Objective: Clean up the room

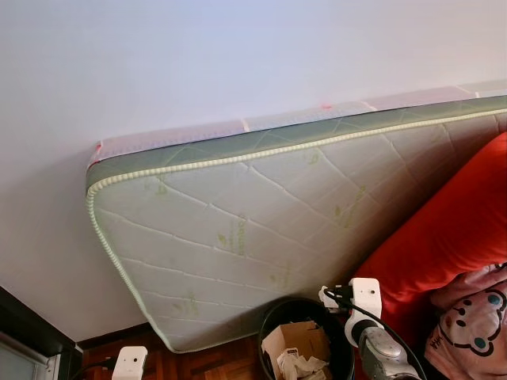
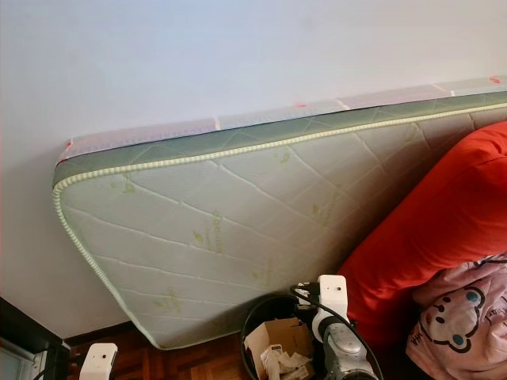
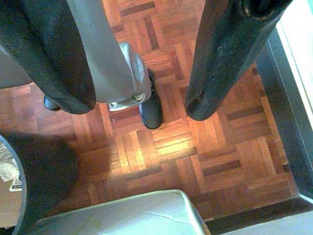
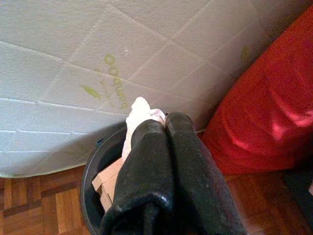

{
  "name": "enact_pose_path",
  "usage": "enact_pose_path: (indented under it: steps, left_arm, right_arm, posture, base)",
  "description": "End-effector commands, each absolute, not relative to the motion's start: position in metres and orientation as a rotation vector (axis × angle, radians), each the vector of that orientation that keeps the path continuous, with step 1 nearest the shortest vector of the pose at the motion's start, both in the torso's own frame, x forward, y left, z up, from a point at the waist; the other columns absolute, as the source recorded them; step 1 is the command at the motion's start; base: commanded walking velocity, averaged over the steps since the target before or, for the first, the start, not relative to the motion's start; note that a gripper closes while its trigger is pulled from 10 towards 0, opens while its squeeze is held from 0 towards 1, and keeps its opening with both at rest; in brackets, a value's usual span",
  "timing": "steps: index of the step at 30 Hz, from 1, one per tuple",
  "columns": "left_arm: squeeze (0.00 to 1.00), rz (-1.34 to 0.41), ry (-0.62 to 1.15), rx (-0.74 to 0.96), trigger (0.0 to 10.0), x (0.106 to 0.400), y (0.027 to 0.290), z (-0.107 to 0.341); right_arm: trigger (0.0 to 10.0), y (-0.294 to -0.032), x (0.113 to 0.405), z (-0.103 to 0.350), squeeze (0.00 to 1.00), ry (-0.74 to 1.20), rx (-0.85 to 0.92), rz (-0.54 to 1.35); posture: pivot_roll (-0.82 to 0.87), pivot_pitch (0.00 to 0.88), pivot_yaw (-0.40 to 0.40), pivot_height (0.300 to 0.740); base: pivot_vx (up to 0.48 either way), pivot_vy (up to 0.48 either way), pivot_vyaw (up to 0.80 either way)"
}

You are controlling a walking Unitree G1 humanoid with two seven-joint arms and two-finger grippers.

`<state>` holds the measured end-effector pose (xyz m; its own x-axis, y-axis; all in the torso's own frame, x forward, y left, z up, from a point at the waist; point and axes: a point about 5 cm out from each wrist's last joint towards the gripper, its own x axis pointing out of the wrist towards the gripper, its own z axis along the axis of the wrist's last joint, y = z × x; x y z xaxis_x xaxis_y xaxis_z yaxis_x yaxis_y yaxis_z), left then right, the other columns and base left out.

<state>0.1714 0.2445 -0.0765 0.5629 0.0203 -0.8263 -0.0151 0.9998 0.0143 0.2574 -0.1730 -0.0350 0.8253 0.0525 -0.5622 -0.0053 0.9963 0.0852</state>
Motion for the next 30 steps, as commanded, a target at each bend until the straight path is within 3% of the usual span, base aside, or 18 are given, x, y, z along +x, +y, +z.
enact_pose_path:
  steps: [1,13,30]
  left_arm:
    - [0.00,0.021,0.982,0.005,10.0,0.1700,0.2443,-0.0773]
    - [0.00,0.022,0.982,0.005,10.0,0.1701,0.2442,-0.0773]
    - [0.00,0.018,0.978,-0.001,10.0,0.1704,0.2432,-0.0774]
  right_arm:
    - [10.0,-0.1729,0.2585,-0.0341,0.00,0.594,0.078,0.033]
    - [10.0,-0.1705,0.2564,-0.0360,0.00,0.604,0.078,0.044]
    - [10.0,-0.1716,0.2534,-0.0379,0.00,0.607,0.083,0.039]
  posture:
    - [-0.01,0.000,-0.067,0.740]
    - [-0.01,0.000,-0.069,0.740]
    - [-0.01,0.000,-0.069,0.740]
  base:
    - [0.262,0.000,0.00]
    - [0.247,0.000,0.00]
    - [0.000,0.000,0.00]
